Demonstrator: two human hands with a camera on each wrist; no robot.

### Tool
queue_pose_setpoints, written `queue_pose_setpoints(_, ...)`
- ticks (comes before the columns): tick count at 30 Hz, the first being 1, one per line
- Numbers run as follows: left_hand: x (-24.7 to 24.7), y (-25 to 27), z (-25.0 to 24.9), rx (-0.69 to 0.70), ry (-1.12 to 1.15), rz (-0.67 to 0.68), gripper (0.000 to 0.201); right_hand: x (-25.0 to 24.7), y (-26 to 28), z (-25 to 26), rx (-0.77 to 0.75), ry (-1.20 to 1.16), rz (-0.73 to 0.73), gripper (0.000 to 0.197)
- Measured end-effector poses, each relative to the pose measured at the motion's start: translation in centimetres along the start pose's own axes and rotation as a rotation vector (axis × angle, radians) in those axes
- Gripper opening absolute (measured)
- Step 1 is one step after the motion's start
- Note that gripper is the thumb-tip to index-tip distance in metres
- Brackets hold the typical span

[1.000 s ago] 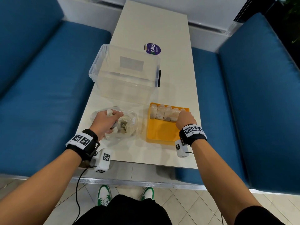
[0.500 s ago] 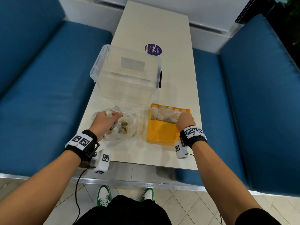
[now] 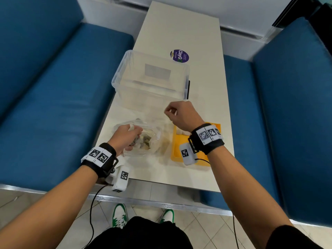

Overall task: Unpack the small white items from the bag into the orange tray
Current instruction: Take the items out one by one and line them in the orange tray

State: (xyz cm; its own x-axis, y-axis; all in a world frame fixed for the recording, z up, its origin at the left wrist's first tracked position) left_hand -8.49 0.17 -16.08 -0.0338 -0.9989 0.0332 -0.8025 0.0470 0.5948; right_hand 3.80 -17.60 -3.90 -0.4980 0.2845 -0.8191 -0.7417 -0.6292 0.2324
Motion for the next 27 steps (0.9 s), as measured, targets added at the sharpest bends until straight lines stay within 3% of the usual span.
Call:
queue_pose_setpoints(2,-0.1,0.0,-0.1,-0.006,-0.040,0.010,0.022,1.8,-2.5,2.7,-0.065,0.000,0.120,0.019)
queue_pose_setpoints(7,-0.2,0.0,-0.1,-0.049,-0.104,0.039,0.023,8.5,-8.4,4.8,-0.031,0.178,0.438,0.045)
queue_pose_setpoints(9,-0.3,-0.2,0.2,-0.075,-0.118,0.055,0.026,10.8,-9.7,5.0,-0.022,0.270,0.522,0.058)
queue_pose_setpoints(12,-0.3,-0.4,1.1,-0.125,-0.124,0.080,0.025,13.2,-11.3,4.8,-0.006,0.377,0.603,0.061)
queue_pose_setpoints(17,-0.1,-0.2,1.2,-0.127,-0.103,0.112,0.012,14.8,-13.0,5.0,-0.023,0.478,0.633,0.046)
queue_pose_setpoints(27,0.1,-0.6,1.0,-0.122,-0.085,0.151,0.009,13.3,-12.7,3.5,0.014,0.386,0.458,0.019)
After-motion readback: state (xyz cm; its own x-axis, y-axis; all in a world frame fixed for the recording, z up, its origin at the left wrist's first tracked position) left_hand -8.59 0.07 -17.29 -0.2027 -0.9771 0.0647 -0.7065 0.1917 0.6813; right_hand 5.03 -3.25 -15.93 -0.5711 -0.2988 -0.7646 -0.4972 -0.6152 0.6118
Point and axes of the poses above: each hand's wrist, its own y-axis away from the middle knuckle, its own x-axis out of the palm, z = x × y, the point moved 10 cm from there along -y, towards the middle knuckle, and after that the axes turned 15 degrees about z, right-handed, at the moved point
